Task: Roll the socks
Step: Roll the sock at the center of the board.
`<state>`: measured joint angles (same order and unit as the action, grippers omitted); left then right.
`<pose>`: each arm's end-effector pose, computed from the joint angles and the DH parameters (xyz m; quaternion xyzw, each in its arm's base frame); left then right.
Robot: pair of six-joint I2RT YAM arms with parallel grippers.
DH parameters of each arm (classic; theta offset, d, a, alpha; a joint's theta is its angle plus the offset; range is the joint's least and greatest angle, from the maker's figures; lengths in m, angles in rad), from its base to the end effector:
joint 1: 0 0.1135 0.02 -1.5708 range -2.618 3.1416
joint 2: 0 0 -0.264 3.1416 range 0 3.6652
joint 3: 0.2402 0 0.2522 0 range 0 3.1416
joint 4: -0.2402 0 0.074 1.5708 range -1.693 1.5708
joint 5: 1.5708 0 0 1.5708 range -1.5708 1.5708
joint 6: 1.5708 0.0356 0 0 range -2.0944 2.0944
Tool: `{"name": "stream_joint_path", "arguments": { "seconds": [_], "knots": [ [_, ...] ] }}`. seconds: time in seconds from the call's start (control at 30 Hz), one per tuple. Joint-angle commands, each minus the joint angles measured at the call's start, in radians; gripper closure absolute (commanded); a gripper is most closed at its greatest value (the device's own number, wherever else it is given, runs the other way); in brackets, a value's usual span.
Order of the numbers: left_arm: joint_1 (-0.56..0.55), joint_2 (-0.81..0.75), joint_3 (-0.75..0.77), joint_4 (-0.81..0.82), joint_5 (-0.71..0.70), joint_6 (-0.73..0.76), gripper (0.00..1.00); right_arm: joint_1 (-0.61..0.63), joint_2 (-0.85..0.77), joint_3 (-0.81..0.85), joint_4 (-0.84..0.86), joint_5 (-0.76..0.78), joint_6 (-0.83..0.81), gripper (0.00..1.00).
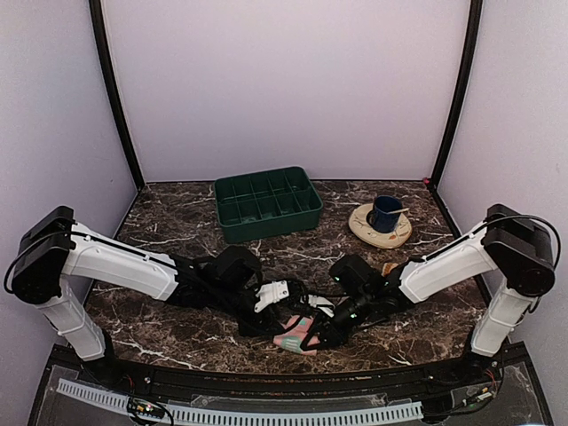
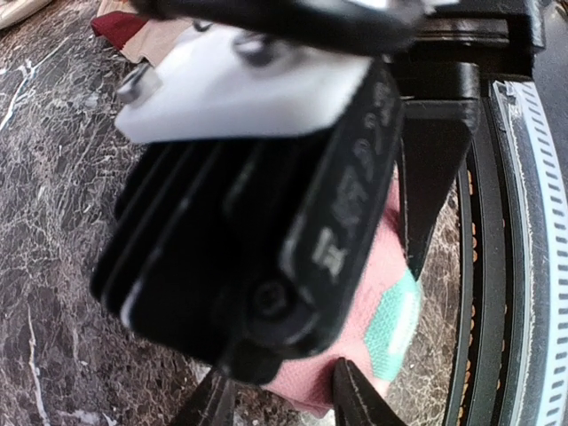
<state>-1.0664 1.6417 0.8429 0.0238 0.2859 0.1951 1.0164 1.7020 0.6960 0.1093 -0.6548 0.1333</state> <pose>0.1506 -0.2936 0.1675 0.5827 0.7043 -0.2809 0.2923 0.1396 0.2666 0.1206 -0.4780 0.7625 0.4250 0.0978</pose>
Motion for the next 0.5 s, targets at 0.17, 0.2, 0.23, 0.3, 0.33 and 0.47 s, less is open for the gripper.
{"name": "stream_joint_path", "arguments": {
  "seconds": [0.17,0.2,0.23,0.3,0.33,0.47],
  "knots": [
    [-0.014,-0.027,0.048,-0.093,0.059,0.107,0.58,0.0,0.061,-0.034,-0.11,-0.012,0.006,0.95],
    [-0.014,-0.021,0.061,-0.107,0.074,0.113,0.58,0.001,0.062,-0.031,-0.113,-0.01,0.006,0.95],
    [-0.015,-0.016,0.072,-0.123,0.084,0.118,0.58,0.001,0.063,-0.03,-0.116,-0.009,0.005,0.95],
    [-0.015,-0.013,0.089,-0.142,0.106,0.126,0.57,0.001,0.061,-0.028,-0.119,-0.004,0.003,0.95],
    [-0.015,-0.011,0.097,-0.149,0.119,0.128,0.58,0.0,0.061,-0.027,-0.122,-0.002,0.003,0.94],
    [-0.015,-0.001,0.127,-0.189,0.161,0.136,0.57,0.0,0.059,-0.023,-0.129,0.003,0.0,0.95]
  ]
}}
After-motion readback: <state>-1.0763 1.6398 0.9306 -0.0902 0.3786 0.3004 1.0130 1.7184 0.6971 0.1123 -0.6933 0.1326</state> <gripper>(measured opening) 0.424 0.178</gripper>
